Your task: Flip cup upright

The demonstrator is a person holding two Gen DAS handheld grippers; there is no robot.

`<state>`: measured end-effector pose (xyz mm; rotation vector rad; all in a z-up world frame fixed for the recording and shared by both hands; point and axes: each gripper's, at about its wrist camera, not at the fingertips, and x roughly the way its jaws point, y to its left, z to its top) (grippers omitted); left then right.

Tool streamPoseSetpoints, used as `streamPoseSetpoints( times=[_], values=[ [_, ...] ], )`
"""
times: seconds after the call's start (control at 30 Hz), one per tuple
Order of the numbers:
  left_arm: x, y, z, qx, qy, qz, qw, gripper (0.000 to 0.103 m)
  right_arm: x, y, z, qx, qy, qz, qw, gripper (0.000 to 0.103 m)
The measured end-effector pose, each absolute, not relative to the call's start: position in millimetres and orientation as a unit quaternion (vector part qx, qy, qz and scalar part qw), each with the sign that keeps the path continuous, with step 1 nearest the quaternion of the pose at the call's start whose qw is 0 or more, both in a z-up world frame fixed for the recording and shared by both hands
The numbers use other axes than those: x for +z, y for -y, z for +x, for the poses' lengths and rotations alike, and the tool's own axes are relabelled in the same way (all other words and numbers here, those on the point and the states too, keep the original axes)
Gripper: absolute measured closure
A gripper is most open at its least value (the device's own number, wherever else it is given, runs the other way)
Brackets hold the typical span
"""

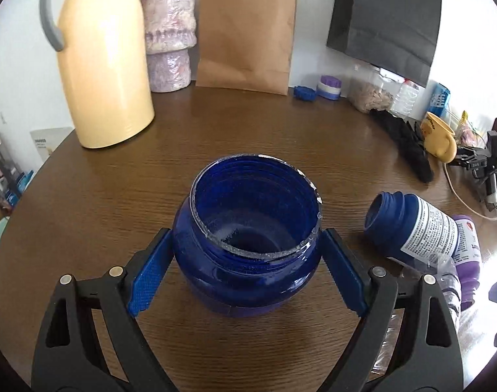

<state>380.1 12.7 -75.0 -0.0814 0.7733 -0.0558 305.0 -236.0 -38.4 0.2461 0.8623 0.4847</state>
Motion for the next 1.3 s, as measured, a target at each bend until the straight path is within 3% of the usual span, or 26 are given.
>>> streamPoseSetpoints(
  times=[0.23,0.4,0.5,0.8,1.3],
  values=[
    [-70,-6,368,-0.026,-0.378,-0.032,0.925,0.013,-33,236,289,0.226,-0.409,0.122,0.876,0.025],
    [-38,-9,320,-0.018,-0.347,-0.034,0.937,0.000,-19,245,263,0.215,-0.395,0.118,0.886,0.025],
    [-21,-13,282,-0.008,-0.332,-0.044,0.942,0.000,-14,251,244,0.202,-0.385,0.111,0.894,0.020],
    [15,4,156,-0.004,-0.303,-0.019,0.953,0.000,-1,261,184,0.180,-0.364,0.098,0.908,0.020],
    [12,2,25,-0.014,-0.327,-0.026,0.945,0.000,10,246,70,0.160,-0.345,0.064,0.923,0.019]
  ],
)
